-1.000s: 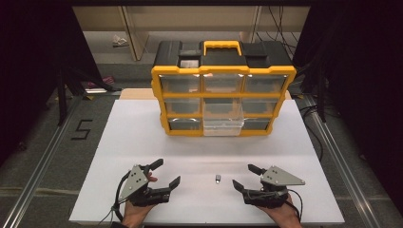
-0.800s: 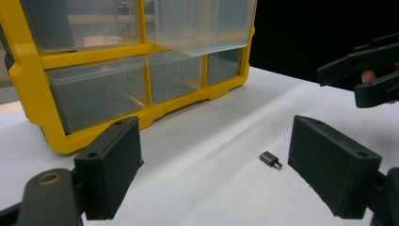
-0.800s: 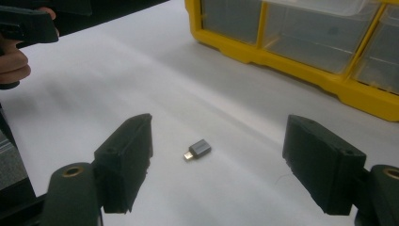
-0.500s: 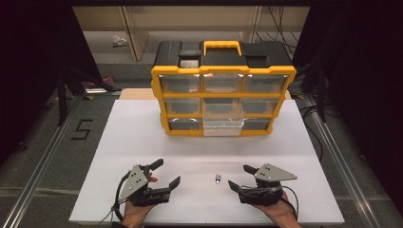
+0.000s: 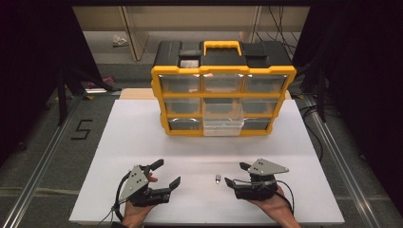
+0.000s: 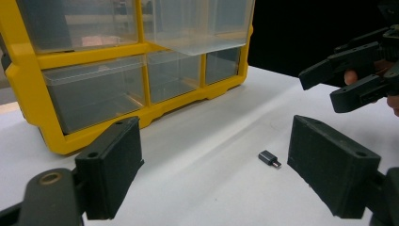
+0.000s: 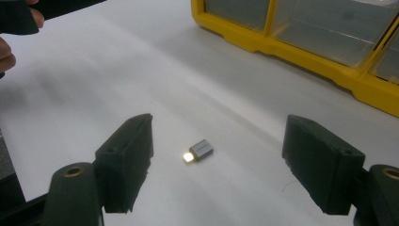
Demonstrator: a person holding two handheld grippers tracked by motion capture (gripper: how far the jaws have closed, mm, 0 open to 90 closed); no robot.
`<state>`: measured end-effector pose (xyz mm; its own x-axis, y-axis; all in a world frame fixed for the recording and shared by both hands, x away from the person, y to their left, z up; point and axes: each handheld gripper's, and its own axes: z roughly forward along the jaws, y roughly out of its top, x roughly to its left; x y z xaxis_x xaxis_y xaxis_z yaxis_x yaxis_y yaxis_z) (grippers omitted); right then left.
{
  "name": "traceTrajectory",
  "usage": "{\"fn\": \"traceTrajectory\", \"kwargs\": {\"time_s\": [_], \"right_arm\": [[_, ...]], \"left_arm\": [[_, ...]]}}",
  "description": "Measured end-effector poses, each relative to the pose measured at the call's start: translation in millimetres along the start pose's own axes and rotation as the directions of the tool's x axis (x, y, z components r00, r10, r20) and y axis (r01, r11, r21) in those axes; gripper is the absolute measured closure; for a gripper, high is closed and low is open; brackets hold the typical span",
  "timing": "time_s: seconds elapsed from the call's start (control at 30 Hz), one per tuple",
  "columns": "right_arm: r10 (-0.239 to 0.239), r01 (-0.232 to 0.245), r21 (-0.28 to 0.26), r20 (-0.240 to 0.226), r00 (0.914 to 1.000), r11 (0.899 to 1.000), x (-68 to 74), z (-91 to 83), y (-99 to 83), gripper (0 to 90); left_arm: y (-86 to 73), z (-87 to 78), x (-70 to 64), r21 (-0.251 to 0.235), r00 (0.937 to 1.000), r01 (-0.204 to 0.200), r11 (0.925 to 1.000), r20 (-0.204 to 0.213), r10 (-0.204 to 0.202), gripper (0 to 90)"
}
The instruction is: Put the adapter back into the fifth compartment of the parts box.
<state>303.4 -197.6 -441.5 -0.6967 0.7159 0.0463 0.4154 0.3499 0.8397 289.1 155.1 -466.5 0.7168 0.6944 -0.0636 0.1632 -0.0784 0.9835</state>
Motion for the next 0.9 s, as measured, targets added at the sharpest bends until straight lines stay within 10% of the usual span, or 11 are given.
{"fn": "traceTrajectory", "kwargs": {"time_s": [0.9], "right_arm": [[-0.021, 0.021, 0.113, 0.000, 0.9998, 0.993, 2.6, 27.3, 17.2, 27.2]], "left_arm": [[0.4, -0.7, -0.1, -0.003, 1.0000, 0.000, 1.0000, 0.002, 0.000, 17.6]]}}
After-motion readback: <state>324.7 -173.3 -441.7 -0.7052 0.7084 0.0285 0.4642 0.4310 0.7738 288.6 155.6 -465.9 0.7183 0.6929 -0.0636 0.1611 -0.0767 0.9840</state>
